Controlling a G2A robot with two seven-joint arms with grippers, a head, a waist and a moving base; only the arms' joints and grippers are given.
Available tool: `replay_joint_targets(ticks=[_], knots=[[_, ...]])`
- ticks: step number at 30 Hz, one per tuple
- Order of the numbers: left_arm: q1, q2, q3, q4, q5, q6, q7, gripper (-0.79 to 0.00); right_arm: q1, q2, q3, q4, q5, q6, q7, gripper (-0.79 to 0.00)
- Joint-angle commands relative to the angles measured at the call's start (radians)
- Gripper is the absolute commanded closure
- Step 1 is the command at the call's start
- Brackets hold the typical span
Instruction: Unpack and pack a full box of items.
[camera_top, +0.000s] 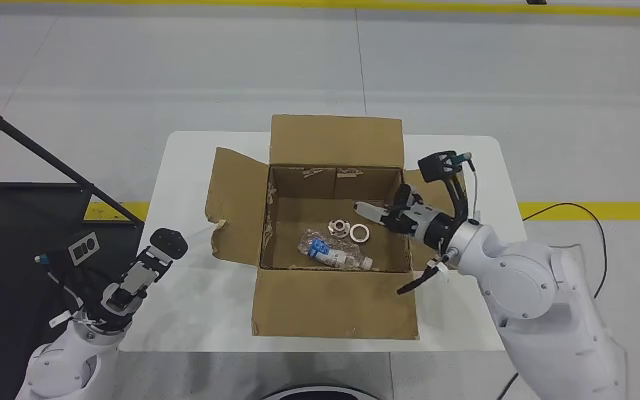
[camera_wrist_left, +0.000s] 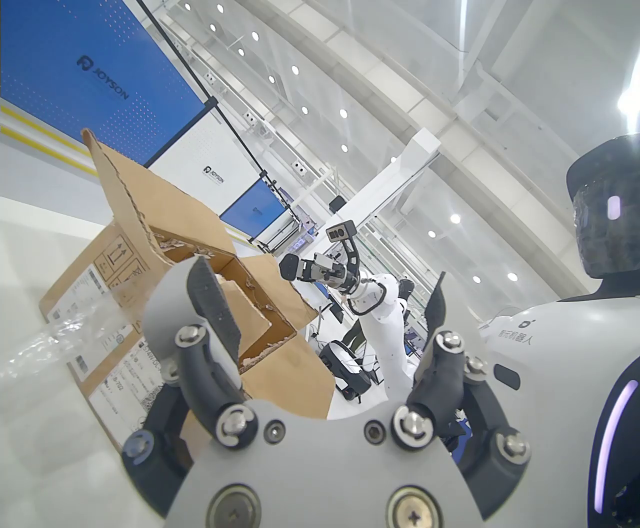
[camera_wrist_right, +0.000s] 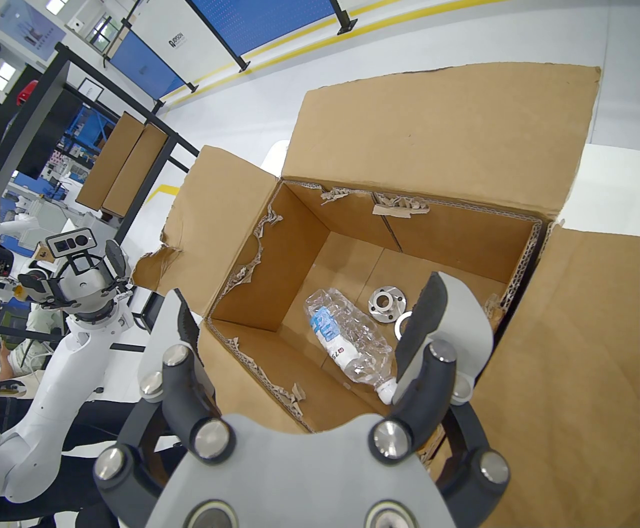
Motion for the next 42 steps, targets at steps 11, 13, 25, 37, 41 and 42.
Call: replay_joint_targets(ticks=[11, 13, 25, 37, 41, 42], knots=[[0.0, 0.0, 0.0, 0.0, 0.0, 0.0, 0.0, -0.785, 0.321, -0.05, -0.302, 0.19, -0.276, -0.037, 0.219, -0.785], [0.0, 0.0, 0.0, 0.0, 0.0, 0.0, 0.0, -0.785, 0.366, -0.061, -0.342, 0.244, -0.264, -0.085, 0.254, -0.785], [0.0, 0.0, 0.0, 0.0, 0.0, 0.0, 0.0, -0.785, 0.466, -0.11, -0.486, 0.468, -0.28, -0.121, 0.333, -0.634], [0.0, 0.0, 0.0, 0.0, 0.0, 0.0, 0.0, -0.785, 0.512, -0.157, -0.575, 0.605, -0.359, -0.03, 0.384, -0.308], [0.0, 0.0, 0.0, 0.0, 0.0, 0.0, 0.0, -0.785, 0.525, -0.174, -0.59, 0.651, -0.369, -0.001, 0.388, -0.339], [0.0, 0.0, 0.0, 0.0, 0.0, 0.0, 0.0, -0.785, 0.528, -0.177, -0.593, 0.665, -0.371, 0.003, 0.387, -0.342]])
